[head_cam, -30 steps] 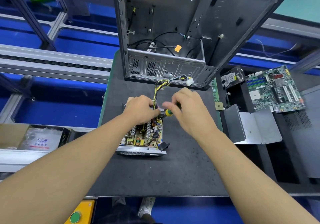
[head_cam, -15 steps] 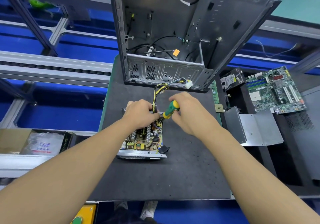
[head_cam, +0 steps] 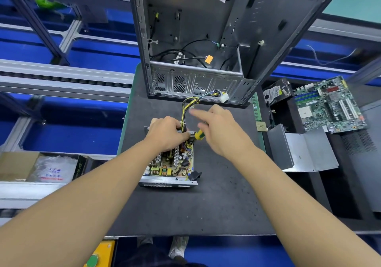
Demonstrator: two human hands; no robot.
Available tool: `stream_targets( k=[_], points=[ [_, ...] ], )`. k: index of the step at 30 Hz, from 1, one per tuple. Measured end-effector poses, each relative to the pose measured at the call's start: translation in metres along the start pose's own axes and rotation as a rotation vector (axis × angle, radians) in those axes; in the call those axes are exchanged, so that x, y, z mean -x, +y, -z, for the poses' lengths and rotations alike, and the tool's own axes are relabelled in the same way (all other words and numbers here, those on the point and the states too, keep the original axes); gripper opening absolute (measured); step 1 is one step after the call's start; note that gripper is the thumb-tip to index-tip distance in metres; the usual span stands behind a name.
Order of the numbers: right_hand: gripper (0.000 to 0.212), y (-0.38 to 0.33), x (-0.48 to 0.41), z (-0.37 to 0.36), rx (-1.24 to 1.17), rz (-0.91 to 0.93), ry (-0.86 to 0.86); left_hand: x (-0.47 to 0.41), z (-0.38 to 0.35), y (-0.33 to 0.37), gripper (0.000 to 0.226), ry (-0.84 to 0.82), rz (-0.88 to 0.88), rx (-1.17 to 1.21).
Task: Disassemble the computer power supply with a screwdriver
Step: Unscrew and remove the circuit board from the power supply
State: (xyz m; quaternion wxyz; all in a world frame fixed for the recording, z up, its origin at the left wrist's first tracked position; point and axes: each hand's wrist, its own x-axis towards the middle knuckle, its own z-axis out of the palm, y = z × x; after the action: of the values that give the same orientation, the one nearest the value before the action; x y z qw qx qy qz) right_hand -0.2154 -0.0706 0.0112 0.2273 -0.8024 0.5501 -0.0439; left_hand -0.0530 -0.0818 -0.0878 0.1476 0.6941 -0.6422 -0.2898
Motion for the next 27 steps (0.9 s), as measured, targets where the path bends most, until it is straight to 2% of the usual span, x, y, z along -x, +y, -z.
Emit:
stream_targets(
  k=[2,6,11,14,15,17,18,21,24,25,27],
  points=[
    [0.054,0.002,-0.001,0.004,-0.058,-0.011,-0.024,0.0,0.0,0.0,0.027,0.005,0.001,-0.011],
    [0.039,0.005,-0.001,0.006,-0.027,-0.002,-0.03,0.0,0.0,0.001,0.026,0.012,0.0,-0.01],
    [0.042,0.003,-0.001,0.015,0.05,0.06,-0.071,0.001,0.001,0.001,0.021,0.019,-0.005,0.011],
    [0.049,0.005,-0.003,0.015,0.089,0.033,-0.152,0.002,0.002,0.002,0.022,0.025,0.003,0.01],
    [0.045,0.004,-0.003,0.013,0.05,0.003,-0.162,0.002,0.001,0.002,0.022,0.021,0.008,0.014],
    [0.021,0.005,-0.002,0.011,-0.025,-0.02,-0.132,0.002,0.001,0.002,0.023,0.014,0.011,0.027],
    [0.019,0.005,-0.002,0.009,-0.014,0.005,-0.11,0.003,0.002,0.001,0.024,0.012,0.01,0.029],
    [0.034,0.007,-0.005,0.004,0.115,0.11,-0.014,0.002,0.002,0.003,0.024,0.008,0.004,0.008],
    [0.061,0.008,-0.006,0.004,-0.001,0.125,-0.02,0.003,0.003,0.004,0.026,0.005,0.008,-0.002],
    [0.063,0.01,-0.006,0.005,-0.053,0.108,-0.035,0.003,0.003,0.004,0.026,-0.001,0.009,0.0],
    [0.056,0.014,-0.008,0.006,-0.091,0.072,-0.059,0.002,0.002,0.003,0.024,-0.006,0.008,0.003]
  ],
)
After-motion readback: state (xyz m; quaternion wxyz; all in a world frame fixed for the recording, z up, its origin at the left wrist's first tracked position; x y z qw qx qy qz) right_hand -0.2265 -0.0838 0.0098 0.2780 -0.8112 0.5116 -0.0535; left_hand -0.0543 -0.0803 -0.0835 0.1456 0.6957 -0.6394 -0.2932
